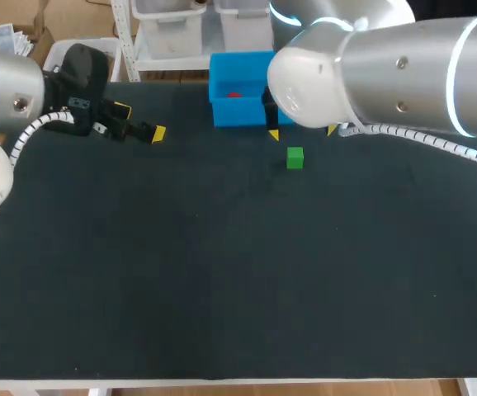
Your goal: Use the left arm to pick the red cube and place it into the blue plastic box first, then use the right arm to grasp the green cube and put it into the same blue plastic box after the first action is fully finished.
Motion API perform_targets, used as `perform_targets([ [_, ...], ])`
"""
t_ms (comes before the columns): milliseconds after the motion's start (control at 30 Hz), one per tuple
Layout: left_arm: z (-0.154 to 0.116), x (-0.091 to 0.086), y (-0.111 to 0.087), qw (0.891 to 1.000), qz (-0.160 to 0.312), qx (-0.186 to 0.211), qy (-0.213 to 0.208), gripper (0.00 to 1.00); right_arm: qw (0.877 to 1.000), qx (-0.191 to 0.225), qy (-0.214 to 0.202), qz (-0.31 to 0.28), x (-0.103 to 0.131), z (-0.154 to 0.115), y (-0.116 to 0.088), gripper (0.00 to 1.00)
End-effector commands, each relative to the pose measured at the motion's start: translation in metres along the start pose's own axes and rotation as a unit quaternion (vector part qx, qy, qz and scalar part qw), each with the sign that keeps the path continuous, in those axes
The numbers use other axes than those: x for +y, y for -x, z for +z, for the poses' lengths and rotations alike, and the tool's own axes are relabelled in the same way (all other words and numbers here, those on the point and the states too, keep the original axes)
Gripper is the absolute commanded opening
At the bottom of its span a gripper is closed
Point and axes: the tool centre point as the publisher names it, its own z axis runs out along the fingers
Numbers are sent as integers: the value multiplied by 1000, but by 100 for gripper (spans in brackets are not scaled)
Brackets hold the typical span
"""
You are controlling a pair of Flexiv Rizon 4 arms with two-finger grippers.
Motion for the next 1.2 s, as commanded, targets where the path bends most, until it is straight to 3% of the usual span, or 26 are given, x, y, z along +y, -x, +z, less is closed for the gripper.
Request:
perform_targets([
  [33, -1, 2, -2, 1000, 1, -5, -4, 100, 1000, -1, 6, -1, 2, 5, 1, 100],
  [567, -1, 2, -2, 1000, 1, -5, -4, 100, 1000, -16, 22, -4, 9, 41, -2, 100],
  [1200, -1, 2, -2, 1000, 1, -5, -4, 100, 1000, -3, 31, -1, 10, 76, 0, 100],
])
